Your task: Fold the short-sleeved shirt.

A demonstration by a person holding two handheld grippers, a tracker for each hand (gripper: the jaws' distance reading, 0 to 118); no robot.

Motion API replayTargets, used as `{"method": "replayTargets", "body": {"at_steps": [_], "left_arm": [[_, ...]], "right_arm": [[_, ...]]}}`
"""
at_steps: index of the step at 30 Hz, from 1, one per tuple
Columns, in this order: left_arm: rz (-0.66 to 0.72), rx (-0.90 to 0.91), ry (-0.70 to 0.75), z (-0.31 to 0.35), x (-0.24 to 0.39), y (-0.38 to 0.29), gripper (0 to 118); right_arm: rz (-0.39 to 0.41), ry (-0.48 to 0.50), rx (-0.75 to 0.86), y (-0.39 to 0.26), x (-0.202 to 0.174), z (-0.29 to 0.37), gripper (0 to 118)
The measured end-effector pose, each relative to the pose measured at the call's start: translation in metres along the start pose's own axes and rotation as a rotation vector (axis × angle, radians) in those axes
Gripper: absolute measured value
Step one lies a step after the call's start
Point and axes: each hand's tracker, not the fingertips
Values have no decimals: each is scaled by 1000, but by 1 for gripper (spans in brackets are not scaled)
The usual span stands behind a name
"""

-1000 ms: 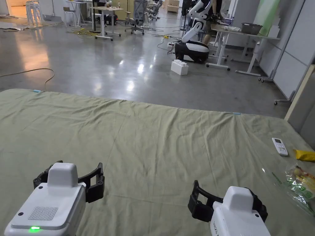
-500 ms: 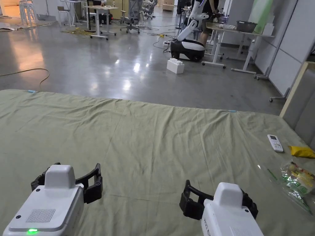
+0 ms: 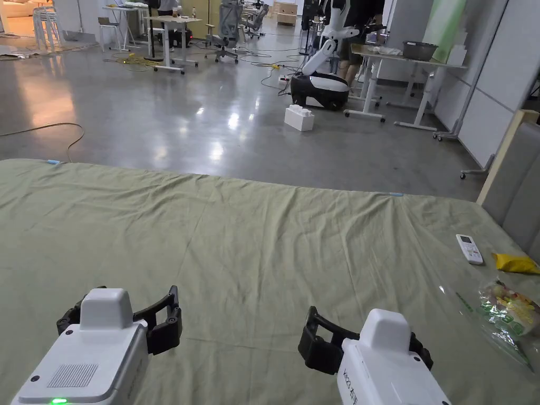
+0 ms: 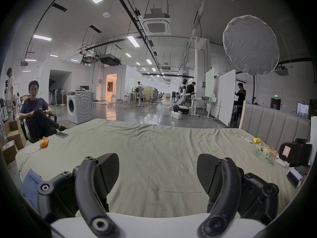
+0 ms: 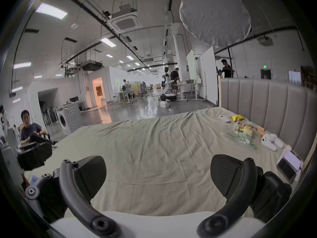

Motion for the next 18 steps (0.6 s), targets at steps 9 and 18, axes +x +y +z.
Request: {"method": "replayTargets", "body": {"at_steps": [9,18], "left_arm": [[-42,32,-13,5,-2,4,94],[-54,5,-33,5,-2,-1,94]], "right_arm": [[-70,-84,-70,12,7,-7,118],[-40,-111,-125,8,5,-11,118]]}}
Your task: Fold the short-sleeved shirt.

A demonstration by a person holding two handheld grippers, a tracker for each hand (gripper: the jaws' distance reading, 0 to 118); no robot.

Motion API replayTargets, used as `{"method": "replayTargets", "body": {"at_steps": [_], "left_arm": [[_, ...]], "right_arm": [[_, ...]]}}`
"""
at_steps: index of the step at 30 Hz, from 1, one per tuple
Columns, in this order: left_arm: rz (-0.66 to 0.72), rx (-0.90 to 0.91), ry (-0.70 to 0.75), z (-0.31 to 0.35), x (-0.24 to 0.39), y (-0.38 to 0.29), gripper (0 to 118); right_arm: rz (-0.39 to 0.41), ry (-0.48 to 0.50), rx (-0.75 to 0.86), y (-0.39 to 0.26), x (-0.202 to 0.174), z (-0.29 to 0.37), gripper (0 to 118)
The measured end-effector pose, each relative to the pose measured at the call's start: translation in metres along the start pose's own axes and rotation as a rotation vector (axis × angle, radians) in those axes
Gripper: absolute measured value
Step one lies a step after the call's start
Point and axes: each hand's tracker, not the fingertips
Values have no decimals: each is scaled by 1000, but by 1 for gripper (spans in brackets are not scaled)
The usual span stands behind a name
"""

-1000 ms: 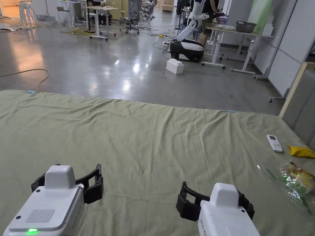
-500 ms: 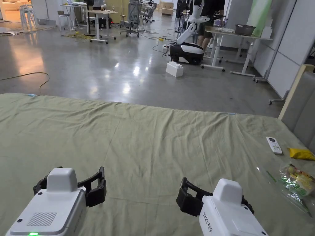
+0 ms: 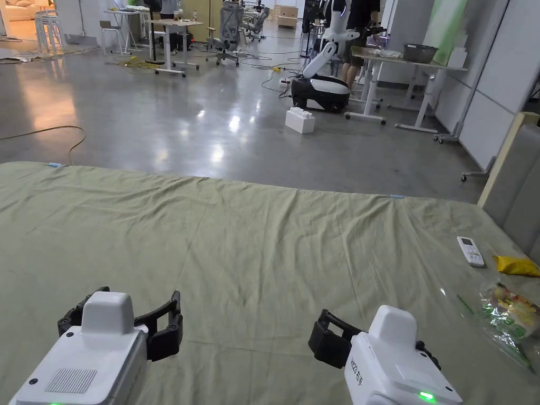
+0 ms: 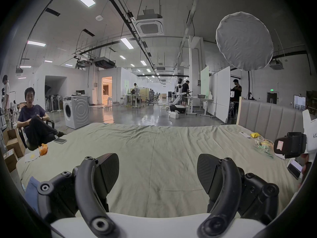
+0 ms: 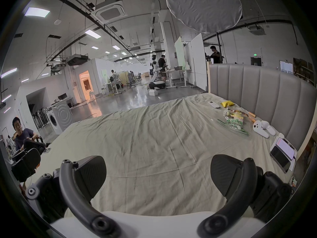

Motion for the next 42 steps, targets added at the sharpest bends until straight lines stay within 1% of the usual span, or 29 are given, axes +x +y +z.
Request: {"method": "replayTargets", "body": {"at_steps": [3,9,13,15,18,20,22,24,26,27,28,29,30,33,37,42], "left_arm": [[5,-6,2,0,-1,-2,94],[3,-12,1,-1,-3,-1,94],[0,-13,0,-1,-4,-1,94],[-2,-12,0,-1,-5,-1,94],[-5,-12,3,-3,-7,-2,94],[-5,-14,7,-6,-8,-2,94],[-7,-13,6,-7,-8,-1,94],[-12,-10,8,-9,-9,-1,94],[-17,-9,10,-12,-9,0,94],[-18,-8,10,-13,-9,0,94],[-21,-2,9,-13,-9,0,94],[-23,2,9,-13,-9,0,94],[-27,4,10,-14,-9,0,94],[-50,15,15,-14,-10,0,94],[-51,19,18,-14,-13,-1,94],[-41,27,26,-14,-16,-2,94]], "right_arm": [[-9,2,-10,-1,0,0,118],[17,7,-23,2,-1,-4,118],[-6,14,-53,5,2,-8,118],[-6,0,-37,4,2,-8,118],[13,-24,-5,2,1,-8,118],[42,-35,7,0,-1,-8,118],[48,-12,27,-1,0,-9,118],[57,32,56,-3,1,-9,118],[68,58,123,-6,2,-6,118],[92,72,141,-6,2,-6,118],[111,61,161,-7,1,-5,118],[132,23,178,-7,-1,-5,118],[143,11,172,-8,-3,-5,118],[147,-15,186,-7,-4,-9,118],[158,-1,248,-11,0,-12,118],[199,1,248,-12,-2,-12,118]]}}
